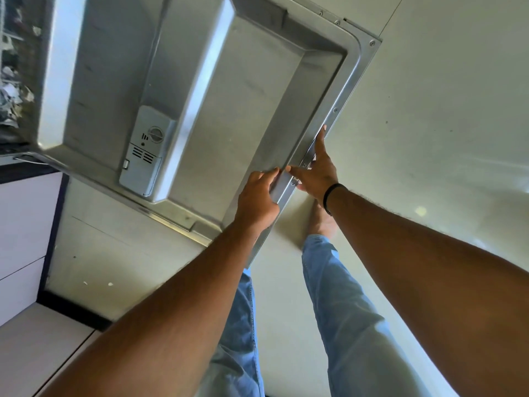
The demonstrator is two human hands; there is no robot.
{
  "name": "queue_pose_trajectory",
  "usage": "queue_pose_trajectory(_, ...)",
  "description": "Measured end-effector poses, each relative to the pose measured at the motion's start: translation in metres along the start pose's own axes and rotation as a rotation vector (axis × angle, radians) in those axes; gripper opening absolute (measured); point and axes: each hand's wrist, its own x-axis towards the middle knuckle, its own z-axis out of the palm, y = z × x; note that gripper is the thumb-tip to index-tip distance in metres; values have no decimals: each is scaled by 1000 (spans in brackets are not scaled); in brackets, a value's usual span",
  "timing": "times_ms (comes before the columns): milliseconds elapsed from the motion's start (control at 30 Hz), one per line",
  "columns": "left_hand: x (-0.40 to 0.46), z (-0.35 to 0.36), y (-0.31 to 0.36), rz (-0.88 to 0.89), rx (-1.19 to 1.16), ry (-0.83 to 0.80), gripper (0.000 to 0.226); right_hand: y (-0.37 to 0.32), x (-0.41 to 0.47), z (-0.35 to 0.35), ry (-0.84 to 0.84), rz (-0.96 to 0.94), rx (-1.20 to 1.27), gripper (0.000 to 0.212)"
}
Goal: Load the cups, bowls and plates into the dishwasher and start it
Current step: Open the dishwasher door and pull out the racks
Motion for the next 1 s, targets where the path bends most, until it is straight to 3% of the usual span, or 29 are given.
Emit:
queue_pose_trajectory(233,24,-4,-5,-23,-30,-36,73,3,16,3,-17,75,51,120)
queue_pose_trajectory(533,40,-1,-10,-85,-91,-101,69,0,26,2,11,84,-72,104)
queue_pose_trajectory(833,43,6,-11,-82,-34,-182,68,10,36,2,25,93,-103,105)
queue_pose_trajectory(1000,31,-3,-7,-92,-40,-227,79,-6,22,-5,86,92,-189,86)
